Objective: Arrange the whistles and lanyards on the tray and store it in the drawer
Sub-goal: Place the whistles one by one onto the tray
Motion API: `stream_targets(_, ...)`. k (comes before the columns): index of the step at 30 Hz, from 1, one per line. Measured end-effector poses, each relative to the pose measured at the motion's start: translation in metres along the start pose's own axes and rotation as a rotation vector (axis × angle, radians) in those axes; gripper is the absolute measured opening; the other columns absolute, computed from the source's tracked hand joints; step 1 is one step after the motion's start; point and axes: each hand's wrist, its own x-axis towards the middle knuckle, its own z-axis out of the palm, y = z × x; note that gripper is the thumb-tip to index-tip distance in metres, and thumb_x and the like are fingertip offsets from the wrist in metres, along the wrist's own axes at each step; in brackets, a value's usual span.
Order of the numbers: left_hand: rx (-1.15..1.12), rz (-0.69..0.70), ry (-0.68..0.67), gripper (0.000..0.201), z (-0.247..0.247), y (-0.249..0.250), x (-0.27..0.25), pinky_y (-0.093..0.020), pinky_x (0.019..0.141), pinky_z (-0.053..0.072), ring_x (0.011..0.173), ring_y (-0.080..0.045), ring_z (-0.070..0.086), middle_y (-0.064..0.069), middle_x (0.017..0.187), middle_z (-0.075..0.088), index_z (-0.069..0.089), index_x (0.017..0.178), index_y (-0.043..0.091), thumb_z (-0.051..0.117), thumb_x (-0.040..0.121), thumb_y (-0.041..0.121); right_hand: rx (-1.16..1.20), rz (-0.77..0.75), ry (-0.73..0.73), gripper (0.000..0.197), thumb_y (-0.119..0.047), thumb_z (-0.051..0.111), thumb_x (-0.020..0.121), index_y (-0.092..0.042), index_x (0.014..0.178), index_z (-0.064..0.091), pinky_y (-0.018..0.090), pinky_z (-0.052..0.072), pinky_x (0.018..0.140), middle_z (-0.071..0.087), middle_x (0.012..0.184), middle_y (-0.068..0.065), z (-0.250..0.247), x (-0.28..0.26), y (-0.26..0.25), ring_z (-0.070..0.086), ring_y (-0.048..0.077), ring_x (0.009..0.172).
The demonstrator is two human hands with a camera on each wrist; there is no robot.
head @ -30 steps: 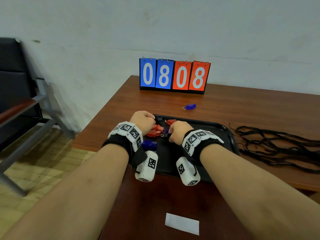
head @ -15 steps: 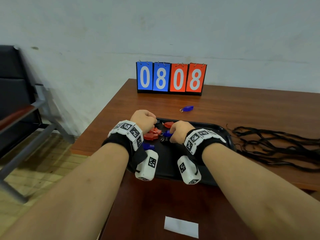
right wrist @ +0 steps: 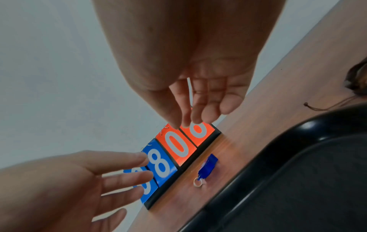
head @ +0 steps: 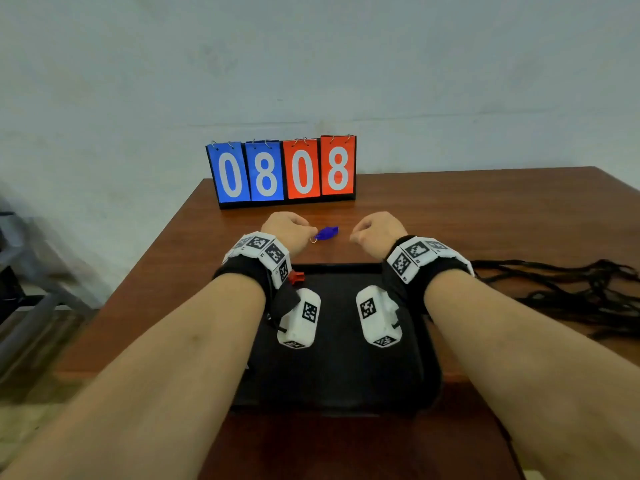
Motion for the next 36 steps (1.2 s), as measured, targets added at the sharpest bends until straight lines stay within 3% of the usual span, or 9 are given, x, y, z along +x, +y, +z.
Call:
stream_targets(6,0.100,-0.061,-0.072,0.038,0.039,0.014,0.059,-0.027,0.090,0.045,0.117,-0.020,0.056,-0.003,0.128,0.060,0.060,0.126,0.018,0.063,0.088,0.020,0.086,0.023,0.000,0.013,-0.016,0.059,0.088,-0.017,0.081,0.070,0.026,0.048,0.076,0.065,0.084,0.002,-0.015,0.039,0.026,0.059,0.019,0.079)
stream_targets(9,0.190,-0.098,-0.137,0.049,0.064,0.015,0.088,-0.032,0.102,0.044,0.126,-0.026,0.051,-0.007,0.140,0.052,0.052,0.137,0.016,0.060,0.089,0.014,0.147,0.055,-0.026,0.026,-0.014,0.059,0.089,-0.022,0.064,0.060,0.025,0.048,0.066,0.060,0.072,-0.002,-0.020,0.055,0.040,0.055,0.013,0.064)
stream_targets(12,0.349,-0.125,-0.174,0.053,0.087,0.009,0.108,-0.035,0.107,0.041,0.130,-0.028,0.047,-0.010,0.145,0.046,0.046,0.141,0.012,0.058,0.090,0.014,0.238,0.120,-0.072,0.021,-0.012,0.058,0.091,-0.014,0.071,0.062,0.020,0.041,0.051,0.058,0.069,0.002,-0.021,0.065,0.052,0.050,0.011,0.054)
stream_targets(16,0.594,-0.113,-0.168,0.034,0.102,-0.001,0.121,-0.034,0.087,0.049,0.107,-0.028,0.061,-0.011,0.123,0.063,0.064,0.121,0.010,0.056,0.089,0.018,0.318,0.167,-0.080,0.008,-0.013,0.058,0.091,-0.008,0.088,0.064,0.023,0.039,0.048,0.060,0.080,0.010,-0.018,0.073,0.063,0.050,0.014,0.053)
stream_targets(19,0.645,-0.131,-0.155,0.027,0.105,-0.002,0.125,-0.032,0.080,0.049,0.086,-0.025,0.057,-0.009,0.113,0.067,0.069,0.112,0.011,0.060,0.088,0.017,0.332,0.185,-0.095,0.008,-0.011,0.057,0.092,-0.007,0.093,0.064,0.022,0.039,0.047,0.059,0.084,0.012,-0.015,0.075,0.065,0.049,0.013,0.052)
stream_targets(23,0.621,-0.146,-0.140,0.025,0.096,0.001,0.116,-0.032,0.082,0.050,0.088,-0.024,0.061,-0.009,0.109,0.068,0.069,0.108,0.010,0.065,0.087,0.024,0.332,0.193,-0.093,0.013,-0.010,0.056,0.093,-0.004,0.100,0.065,0.021,0.037,0.046,0.059,0.084,0.013,-0.012,0.072,0.063,0.048,0.013,0.052)
stream_targets(27,0.348,-0.119,-0.132,0.009,0.073,0.011,0.088,-0.038,0.082,0.057,0.085,-0.025,0.067,-0.011,0.088,0.068,0.064,0.084,0.011,0.070,0.084,0.019,0.319,0.151,-0.106,0.013,-0.011,0.055,0.093,-0.005,0.097,0.065,0.020,0.038,0.048,0.059,0.075,0.008,-0.017,0.055,0.055,0.049,0.012,0.052)
stream_targets(30,0.092,-0.030,-0.109,0.023,0.045,0.025,0.048,-0.024,0.056,0.052,0.071,-0.016,0.063,-0.009,0.094,0.066,0.063,0.100,0.011,0.074,0.081,0.017,0.290,0.094,-0.094,0.012,-0.014,0.055,0.093,-0.009,0.095,0.066,0.020,0.039,0.050,0.059,0.072,0.001,-0.022,0.031,0.044,0.051,0.010,0.056)
stream_targets(36,0.104,0.077,-0.153,0.027,-0.009,0.034,-0.039,-0.020,0.058,0.044,0.074,-0.009,0.058,0.002,0.091,0.062,0.060,0.103,0.017,0.068,0.085,0.036,0.190,0.049,-0.107,0.023,-0.017,0.056,0.093,-0.002,0.107,0.066,0.020,0.046,0.053,0.063,0.082,0.006,-0.020,-0.022,0.015,0.056,0.014,0.062)
